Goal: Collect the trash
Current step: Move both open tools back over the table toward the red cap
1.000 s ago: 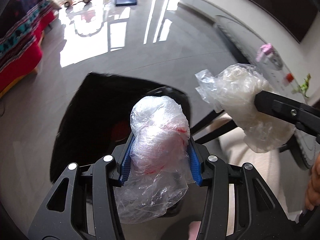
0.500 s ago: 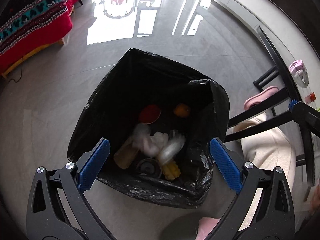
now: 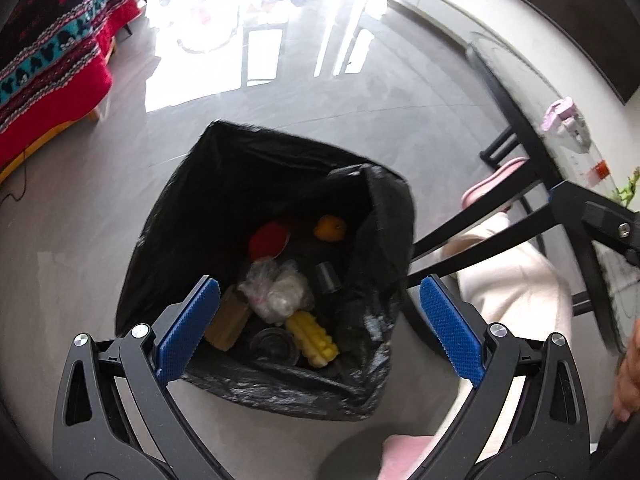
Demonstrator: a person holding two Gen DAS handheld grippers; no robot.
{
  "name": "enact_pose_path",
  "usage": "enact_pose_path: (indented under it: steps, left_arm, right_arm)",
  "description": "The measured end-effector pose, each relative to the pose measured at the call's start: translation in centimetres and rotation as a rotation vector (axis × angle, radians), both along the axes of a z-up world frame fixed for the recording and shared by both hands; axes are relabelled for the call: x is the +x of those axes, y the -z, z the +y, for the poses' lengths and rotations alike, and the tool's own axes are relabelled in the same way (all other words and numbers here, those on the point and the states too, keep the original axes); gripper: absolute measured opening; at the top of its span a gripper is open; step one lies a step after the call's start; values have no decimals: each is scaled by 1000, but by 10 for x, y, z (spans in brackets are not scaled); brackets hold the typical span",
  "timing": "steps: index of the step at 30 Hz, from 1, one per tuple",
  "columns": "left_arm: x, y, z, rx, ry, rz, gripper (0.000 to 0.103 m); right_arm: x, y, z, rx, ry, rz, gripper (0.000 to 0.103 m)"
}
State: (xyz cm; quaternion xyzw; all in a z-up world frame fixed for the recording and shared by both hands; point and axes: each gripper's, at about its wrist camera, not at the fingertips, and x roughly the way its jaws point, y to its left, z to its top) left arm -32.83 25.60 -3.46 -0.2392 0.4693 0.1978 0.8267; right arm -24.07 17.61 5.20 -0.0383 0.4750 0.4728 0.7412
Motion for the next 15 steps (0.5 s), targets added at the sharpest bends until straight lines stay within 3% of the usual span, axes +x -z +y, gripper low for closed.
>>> enact_pose_path:
  steps: [7,15]
  left_arm:
    - [34,-29,-26,22,95,-75,97]
    - [91,-60,-61,58,227,-131,97]
  right_arm:
    - [25,-16,-32,57,78,9,59]
    - [69,-32,-92,71,232,-47,59]
